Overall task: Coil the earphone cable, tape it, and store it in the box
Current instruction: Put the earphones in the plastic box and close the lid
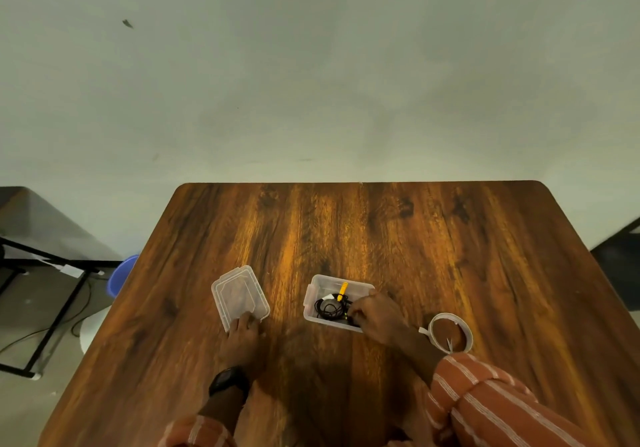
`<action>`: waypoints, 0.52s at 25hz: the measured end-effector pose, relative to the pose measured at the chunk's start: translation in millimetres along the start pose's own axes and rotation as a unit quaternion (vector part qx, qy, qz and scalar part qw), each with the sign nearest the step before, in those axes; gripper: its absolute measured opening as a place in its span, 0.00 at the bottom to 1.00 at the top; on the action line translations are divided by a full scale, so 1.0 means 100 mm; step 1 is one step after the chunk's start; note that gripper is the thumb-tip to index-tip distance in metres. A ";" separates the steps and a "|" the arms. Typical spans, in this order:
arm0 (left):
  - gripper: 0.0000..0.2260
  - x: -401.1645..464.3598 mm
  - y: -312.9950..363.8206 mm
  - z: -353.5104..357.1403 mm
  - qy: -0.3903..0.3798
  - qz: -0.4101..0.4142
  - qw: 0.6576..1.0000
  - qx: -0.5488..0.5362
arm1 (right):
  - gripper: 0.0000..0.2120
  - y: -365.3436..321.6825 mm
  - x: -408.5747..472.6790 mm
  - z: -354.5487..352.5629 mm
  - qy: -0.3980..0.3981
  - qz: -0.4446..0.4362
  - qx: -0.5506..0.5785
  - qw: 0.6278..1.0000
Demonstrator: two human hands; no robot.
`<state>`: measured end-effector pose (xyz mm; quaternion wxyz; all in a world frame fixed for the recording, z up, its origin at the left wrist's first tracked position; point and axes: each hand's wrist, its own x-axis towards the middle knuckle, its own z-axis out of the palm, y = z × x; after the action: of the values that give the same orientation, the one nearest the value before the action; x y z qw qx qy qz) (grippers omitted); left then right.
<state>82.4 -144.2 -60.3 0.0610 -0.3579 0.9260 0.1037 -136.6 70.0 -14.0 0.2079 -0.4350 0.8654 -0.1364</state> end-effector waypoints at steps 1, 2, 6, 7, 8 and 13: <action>0.15 -0.01 -0.04 -0.04 -0.003 0.024 1.000 0.016 | 0.12 0.00 -0.04 0.02 0.046 0.031 0.075 0.996; 0.14 0.02 -0.10 -0.01 -0.010 0.041 0.999 0.031 | 0.11 0.03 -0.08 0.06 0.092 0.078 0.158 0.980; 0.16 -0.01 0.14 -0.41 0.053 0.017 0.998 -0.030 | 0.08 0.13 -0.25 0.07 0.243 0.202 0.355 0.880; 0.13 -0.07 0.30 -0.69 0.069 0.005 0.994 -0.079 | 0.08 0.13 -0.28 0.01 0.256 0.205 0.379 0.865; 0.09 -0.09 0.47 -0.95 0.114 -0.003 0.986 -0.118 | 0.08 0.13 -0.29 -0.04 0.260 0.208 0.400 0.854; 0.04 -0.04 1.19 -1.26 0.213 -0.002 0.881 -0.422 | 0.17 0.04 -0.32 -0.17 0.164 0.156 0.553 0.802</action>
<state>0.3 -84.8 80.4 -0.2939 -0.3649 0.7846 0.4062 -131.0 99.4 7.1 0.2868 -0.0764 0.7208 -0.6264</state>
